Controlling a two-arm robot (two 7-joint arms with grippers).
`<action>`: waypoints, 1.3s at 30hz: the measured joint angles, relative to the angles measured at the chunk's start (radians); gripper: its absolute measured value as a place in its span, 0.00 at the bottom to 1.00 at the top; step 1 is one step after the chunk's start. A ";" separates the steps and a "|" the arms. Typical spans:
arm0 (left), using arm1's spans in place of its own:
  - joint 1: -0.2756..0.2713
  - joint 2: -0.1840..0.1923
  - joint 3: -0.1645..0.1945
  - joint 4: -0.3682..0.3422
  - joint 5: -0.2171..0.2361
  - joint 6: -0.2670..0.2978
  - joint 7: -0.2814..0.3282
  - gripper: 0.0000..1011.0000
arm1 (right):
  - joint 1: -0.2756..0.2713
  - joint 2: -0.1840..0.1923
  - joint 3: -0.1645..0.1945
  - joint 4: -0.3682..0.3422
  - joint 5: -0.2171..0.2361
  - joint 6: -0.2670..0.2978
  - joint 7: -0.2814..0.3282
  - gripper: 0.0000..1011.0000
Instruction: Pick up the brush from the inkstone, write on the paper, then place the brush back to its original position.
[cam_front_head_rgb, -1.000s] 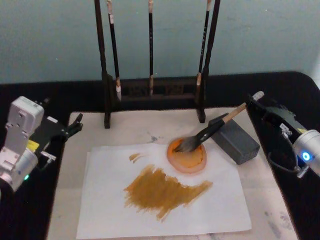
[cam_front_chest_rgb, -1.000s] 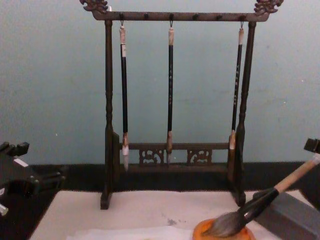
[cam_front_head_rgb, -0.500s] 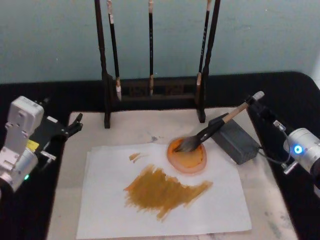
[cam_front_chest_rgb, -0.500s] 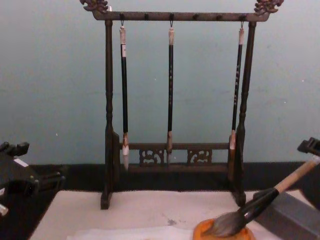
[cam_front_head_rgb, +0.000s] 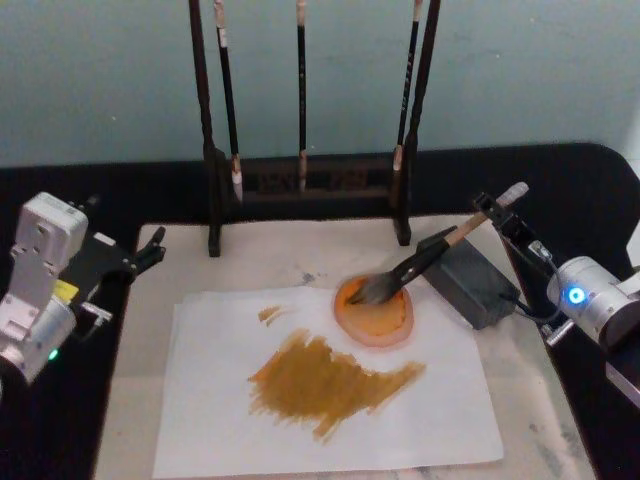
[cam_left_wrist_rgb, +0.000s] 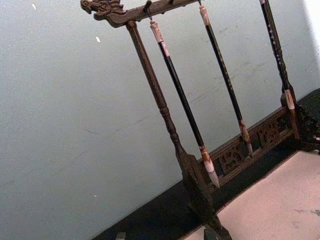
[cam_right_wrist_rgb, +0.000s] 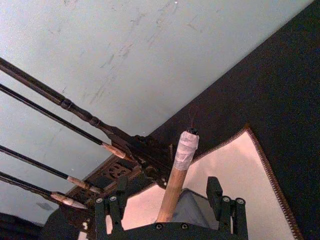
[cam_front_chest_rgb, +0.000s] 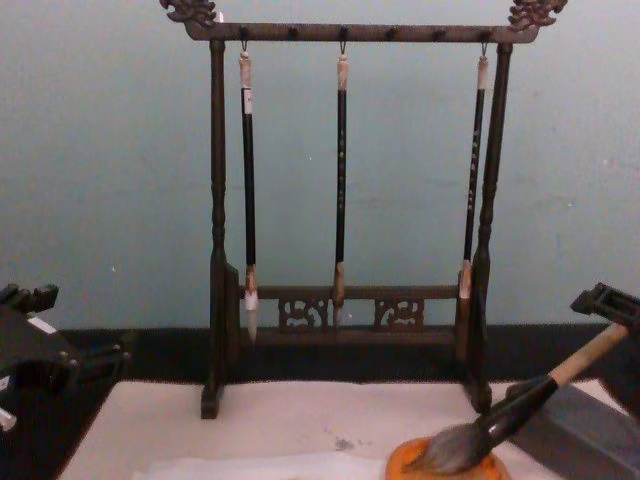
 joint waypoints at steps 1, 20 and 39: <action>0.000 0.000 0.000 0.000 0.000 0.000 0.000 1.00 | 0.001 -0.001 -0.001 0.002 0.004 0.000 0.000 0.99; 0.000 0.000 0.000 0.000 0.000 0.000 0.000 1.00 | 0.038 -0.002 -0.037 0.055 0.055 -0.026 0.006 0.99; 0.000 0.000 0.000 0.000 0.000 0.000 0.000 1.00 | 0.037 -0.003 -0.032 0.054 0.055 -0.024 0.008 0.75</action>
